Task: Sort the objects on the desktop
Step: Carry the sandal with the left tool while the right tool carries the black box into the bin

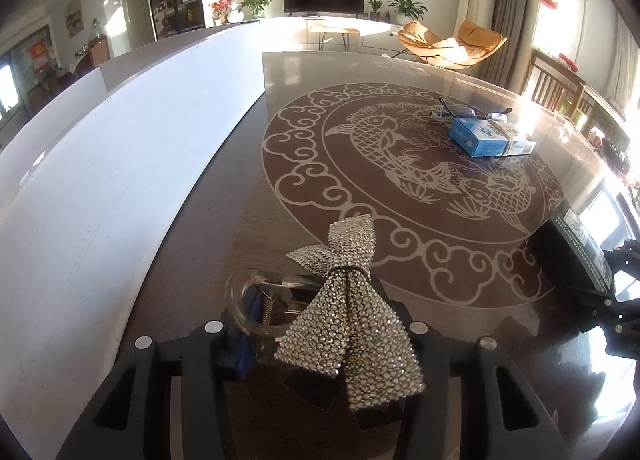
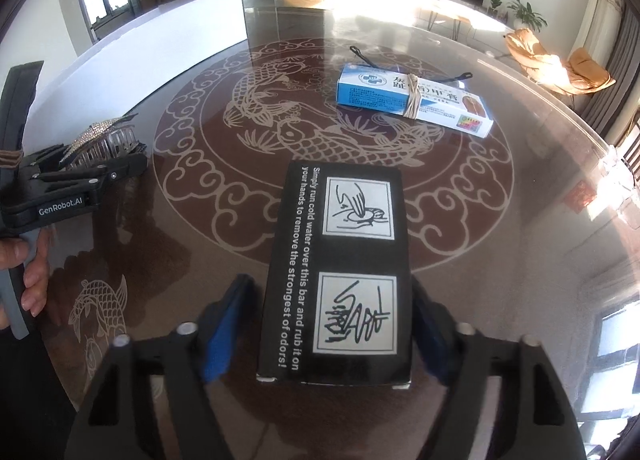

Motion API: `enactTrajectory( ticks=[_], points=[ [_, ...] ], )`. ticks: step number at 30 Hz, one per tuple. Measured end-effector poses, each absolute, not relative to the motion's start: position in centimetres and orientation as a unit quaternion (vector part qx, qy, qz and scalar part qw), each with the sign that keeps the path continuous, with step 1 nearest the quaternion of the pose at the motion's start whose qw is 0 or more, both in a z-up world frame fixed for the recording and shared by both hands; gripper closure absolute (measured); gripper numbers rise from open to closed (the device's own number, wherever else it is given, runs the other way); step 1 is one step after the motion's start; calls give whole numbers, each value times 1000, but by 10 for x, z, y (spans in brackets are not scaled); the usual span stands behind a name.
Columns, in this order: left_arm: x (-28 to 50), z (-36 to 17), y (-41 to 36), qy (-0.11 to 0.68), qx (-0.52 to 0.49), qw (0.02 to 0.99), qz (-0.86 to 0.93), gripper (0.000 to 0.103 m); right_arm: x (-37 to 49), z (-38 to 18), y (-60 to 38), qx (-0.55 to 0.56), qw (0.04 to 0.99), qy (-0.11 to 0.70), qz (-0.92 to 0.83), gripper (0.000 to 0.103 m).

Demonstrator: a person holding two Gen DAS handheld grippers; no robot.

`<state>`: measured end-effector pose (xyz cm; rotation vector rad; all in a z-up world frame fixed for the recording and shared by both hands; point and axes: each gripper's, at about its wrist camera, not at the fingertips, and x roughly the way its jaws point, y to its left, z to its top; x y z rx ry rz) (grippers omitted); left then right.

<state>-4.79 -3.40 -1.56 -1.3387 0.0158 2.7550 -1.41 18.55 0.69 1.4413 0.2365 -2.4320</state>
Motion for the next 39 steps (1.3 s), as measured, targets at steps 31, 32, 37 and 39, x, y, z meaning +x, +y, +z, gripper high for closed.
enactTrajectory(
  ticks=[31, 32, 37, 39],
  points=[
    [-17, 90, -319, -126, -437, -155, 877, 56, -55, 130, -165, 395, 444, 121, -795, 44],
    [-19, 83, -324, -124, -445, -161, 872, 56, -52, 120, -178, 407, 454, 130, -781, 44],
    [-26, 54, -345, -140, -490, -199, 837, 53, -37, 72, -220, 460, 483, 192, -720, 34],
    [-24, 55, -344, -144, -486, -201, 839, 48, -37, 67, -220, 458, 479, 189, -725, 17]
  ],
)
